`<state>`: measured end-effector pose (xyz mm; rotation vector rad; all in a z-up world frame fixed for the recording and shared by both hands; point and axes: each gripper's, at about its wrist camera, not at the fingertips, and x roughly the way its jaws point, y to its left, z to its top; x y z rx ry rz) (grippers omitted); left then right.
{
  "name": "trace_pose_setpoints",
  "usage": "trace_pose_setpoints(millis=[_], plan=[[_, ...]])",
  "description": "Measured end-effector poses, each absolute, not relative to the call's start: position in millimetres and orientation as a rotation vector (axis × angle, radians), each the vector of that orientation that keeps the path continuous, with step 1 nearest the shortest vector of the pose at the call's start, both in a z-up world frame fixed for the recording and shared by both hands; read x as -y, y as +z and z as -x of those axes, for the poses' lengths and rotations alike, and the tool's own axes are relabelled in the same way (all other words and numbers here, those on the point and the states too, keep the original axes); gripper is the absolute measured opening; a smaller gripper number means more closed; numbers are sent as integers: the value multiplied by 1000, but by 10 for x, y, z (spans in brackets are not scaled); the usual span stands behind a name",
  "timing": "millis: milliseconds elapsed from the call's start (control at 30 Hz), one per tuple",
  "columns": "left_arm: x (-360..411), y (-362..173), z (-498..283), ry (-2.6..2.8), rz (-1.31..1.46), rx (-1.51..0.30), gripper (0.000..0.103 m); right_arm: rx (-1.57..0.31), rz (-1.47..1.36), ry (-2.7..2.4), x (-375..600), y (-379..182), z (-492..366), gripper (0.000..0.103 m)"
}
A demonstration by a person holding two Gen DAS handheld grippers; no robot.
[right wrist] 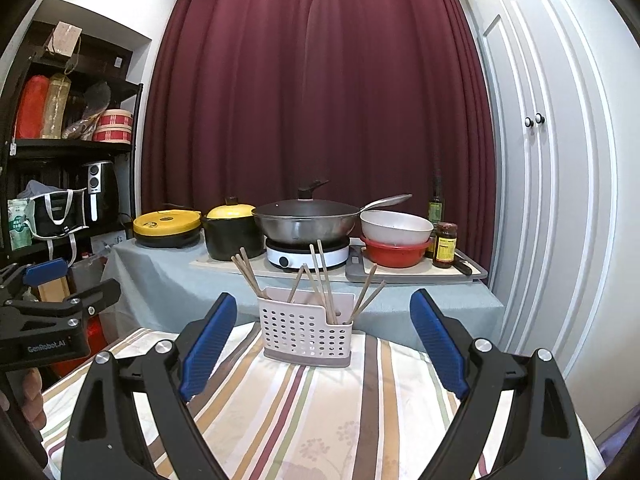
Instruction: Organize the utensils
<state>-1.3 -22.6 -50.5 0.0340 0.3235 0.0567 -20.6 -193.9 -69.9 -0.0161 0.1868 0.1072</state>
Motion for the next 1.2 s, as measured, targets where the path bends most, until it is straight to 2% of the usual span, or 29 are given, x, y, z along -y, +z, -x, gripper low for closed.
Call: trace_pose_setpoints(millis=[1200], plan=[[171,-538,57,40,0,-330,99,-196,23,114,1915,-739,258,86]])
